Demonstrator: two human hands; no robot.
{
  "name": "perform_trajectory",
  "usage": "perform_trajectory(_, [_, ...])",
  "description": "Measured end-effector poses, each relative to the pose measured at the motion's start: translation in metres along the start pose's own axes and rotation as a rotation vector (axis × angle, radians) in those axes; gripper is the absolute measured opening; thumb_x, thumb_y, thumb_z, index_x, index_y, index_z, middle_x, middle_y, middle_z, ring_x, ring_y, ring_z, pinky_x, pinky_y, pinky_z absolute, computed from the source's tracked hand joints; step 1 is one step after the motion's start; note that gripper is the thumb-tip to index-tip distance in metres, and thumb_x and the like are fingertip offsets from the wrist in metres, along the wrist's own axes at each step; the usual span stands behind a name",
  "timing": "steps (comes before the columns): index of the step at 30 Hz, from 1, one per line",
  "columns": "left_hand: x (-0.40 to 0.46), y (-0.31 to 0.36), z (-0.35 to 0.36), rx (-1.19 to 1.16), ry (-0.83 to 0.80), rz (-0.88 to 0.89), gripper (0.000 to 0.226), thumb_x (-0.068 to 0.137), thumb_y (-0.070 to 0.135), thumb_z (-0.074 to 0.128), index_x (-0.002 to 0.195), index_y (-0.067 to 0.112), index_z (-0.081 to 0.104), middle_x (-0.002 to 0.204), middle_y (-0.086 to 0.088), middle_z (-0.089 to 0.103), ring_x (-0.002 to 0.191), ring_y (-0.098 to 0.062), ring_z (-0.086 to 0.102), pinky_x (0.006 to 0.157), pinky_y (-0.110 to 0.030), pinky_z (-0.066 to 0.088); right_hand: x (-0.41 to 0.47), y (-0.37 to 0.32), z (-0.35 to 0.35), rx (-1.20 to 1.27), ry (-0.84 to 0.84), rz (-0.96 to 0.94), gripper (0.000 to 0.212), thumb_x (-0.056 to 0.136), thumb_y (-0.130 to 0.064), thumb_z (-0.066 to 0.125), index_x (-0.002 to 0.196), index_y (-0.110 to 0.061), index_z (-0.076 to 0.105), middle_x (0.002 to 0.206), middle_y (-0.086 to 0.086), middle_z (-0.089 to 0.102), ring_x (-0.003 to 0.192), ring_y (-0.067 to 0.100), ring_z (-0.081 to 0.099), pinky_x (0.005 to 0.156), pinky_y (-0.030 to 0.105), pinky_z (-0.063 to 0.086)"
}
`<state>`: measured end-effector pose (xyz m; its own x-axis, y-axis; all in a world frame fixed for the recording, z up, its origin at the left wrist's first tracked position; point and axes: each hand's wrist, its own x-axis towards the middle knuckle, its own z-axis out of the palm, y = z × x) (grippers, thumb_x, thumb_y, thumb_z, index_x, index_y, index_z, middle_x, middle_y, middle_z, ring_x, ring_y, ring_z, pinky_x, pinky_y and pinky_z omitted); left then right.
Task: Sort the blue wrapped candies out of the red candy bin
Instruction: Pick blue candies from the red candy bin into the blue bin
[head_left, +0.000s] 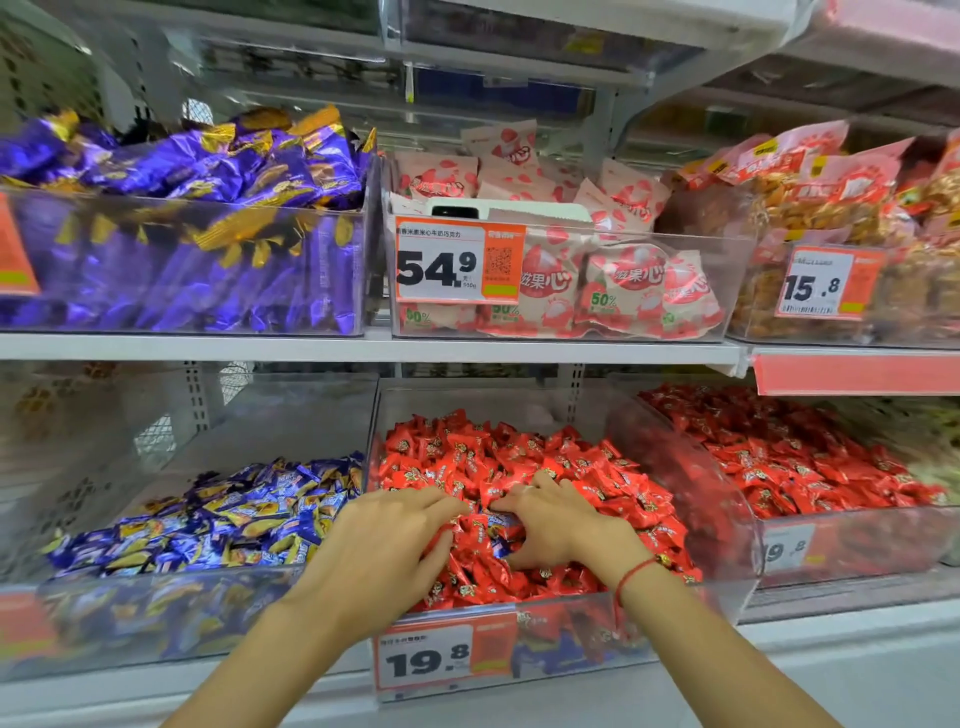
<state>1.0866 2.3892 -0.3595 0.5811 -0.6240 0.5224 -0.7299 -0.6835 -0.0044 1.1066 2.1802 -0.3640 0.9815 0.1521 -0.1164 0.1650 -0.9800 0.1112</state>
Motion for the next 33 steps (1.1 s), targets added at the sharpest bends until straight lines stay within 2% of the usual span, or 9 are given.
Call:
perform_trajectory(10, [0.002, 0.008, -0.016, -0.132, -0.01, -0.111, 0.033, 0.099, 0.038, 0.043, 0.132, 0.041, 0.049, 0.132, 0.027, 0.05, 0.12, 0.002, 0.05, 0.085, -0.022, 0.045, -0.007, 0.008, 0.005, 0.156, 0.304, -0.051, 0.031, 0.08, -0.045, 0.07, 0.107, -0.03, 0.072, 0.102, -0.005, 0.068, 0.101, 0.019, 0.05, 0.088, 0.033, 0.036])
perform_trajectory(15, [0.008, 0.014, -0.02, -0.167, -0.042, -0.212, 0.036, 0.097, 0.047, 0.046, 0.133, 0.042, 0.048, 0.137, 0.026, 0.048, 0.124, 0.001, 0.048, 0.093, -0.025, 0.043, -0.024, 0.019, 0.005, 0.536, 0.327, -0.101, 0.02, 0.078, -0.037, 0.076, 0.086, -0.019, 0.074, 0.076, -0.007, 0.069, 0.069, 0.01, 0.058, 0.067, 0.033, 0.048])
perform_trajectory(17, [0.01, 0.017, -0.02, -0.17, -0.062, -0.245, 0.04, 0.095, 0.053, 0.047, 0.134, 0.043, 0.048, 0.139, 0.026, 0.048, 0.127, 0.0, 0.046, 0.094, -0.026, 0.042, -0.031, 0.021, -0.004, 0.694, 0.332, -0.124, 0.009, 0.078, -0.03, 0.078, 0.081, -0.023, 0.074, 0.069, -0.01, 0.068, 0.062, 0.005, 0.056, 0.062, 0.024, 0.045])
perform_trajectory(20, [0.012, 0.019, -0.02, -0.18, -0.093, -0.275, 0.044, 0.094, 0.056, 0.047, 0.136, 0.043, 0.046, 0.14, 0.024, 0.048, 0.129, -0.001, 0.045, 0.095, -0.027, 0.042, -0.041, 0.019, -0.021, 1.062, 0.305, -0.136, 0.011, 0.08, -0.019, 0.077, 0.091, -0.018, 0.076, 0.082, -0.006, 0.075, 0.077, 0.003, 0.068, 0.074, 0.014, 0.049])
perform_trajectory(23, [0.015, 0.023, -0.019, -0.333, -0.085, -0.328, 0.052, 0.093, 0.057, 0.045, 0.14, 0.036, 0.046, 0.136, 0.017, 0.055, 0.123, -0.002, 0.051, 0.099, -0.03, 0.046, -0.05, 0.017, -0.034, 1.303, 0.14, -0.11, 0.021, 0.088, -0.022, 0.068, 0.108, -0.017, 0.069, 0.099, 0.002, 0.075, 0.096, 0.012, 0.07, 0.087, 0.022, 0.052])
perform_trajectory(26, [0.02, 0.027, -0.017, -0.627, -0.044, -0.409, 0.052, 0.094, 0.052, 0.048, 0.138, 0.025, 0.05, 0.125, 0.007, 0.065, 0.105, 0.01, 0.058, 0.1, -0.034, 0.048, -0.056, 0.008, -0.043, 1.405, 0.084, -0.156, 0.022, 0.09, -0.021, 0.065, 0.111, -0.014, 0.064, 0.095, 0.0, 0.075, 0.094, 0.015, 0.07, 0.081, 0.022, 0.054])
perform_trajectory(29, [0.024, 0.031, -0.016, -0.902, -0.019, -0.5, 0.045, 0.094, 0.039, 0.055, 0.134, 0.017, 0.055, 0.108, 0.001, 0.072, 0.089, 0.002, 0.068, 0.081, -0.03, 0.058, -0.052, -0.006, -0.05, 1.314, 0.272, -0.153, 0.018, 0.082, -0.015, 0.074, 0.098, -0.015, 0.066, 0.067, -0.01, 0.069, 0.073, 0.004, 0.068, 0.071, 0.017, 0.051])
perform_trajectory(31, [0.024, 0.032, -0.018, -0.985, 0.008, -0.526, 0.043, 0.095, 0.03, 0.057, 0.133, 0.009, 0.055, 0.1, 0.002, 0.074, 0.083, -0.003, 0.071, 0.065, -0.023, 0.057, -0.047, -0.014, -0.053, 1.261, 0.397, -0.128, 0.017, 0.076, -0.013, 0.079, 0.089, -0.019, 0.069, 0.068, -0.009, 0.07, 0.068, 0.003, 0.066, 0.069, 0.018, 0.051])
perform_trajectory(33, [0.023, 0.031, -0.021, -0.929, 0.065, -0.534, 0.038, 0.094, 0.029, 0.059, 0.129, 0.014, 0.059, 0.094, 0.008, 0.073, 0.082, -0.002, 0.07, 0.064, -0.022, 0.058, -0.044, -0.016, -0.053, 1.181, 0.465, -0.083, 0.019, 0.072, -0.014, 0.083, 0.088, -0.018, 0.074, 0.077, -0.005, 0.073, 0.075, 0.005, 0.068, 0.071, 0.02, 0.053])
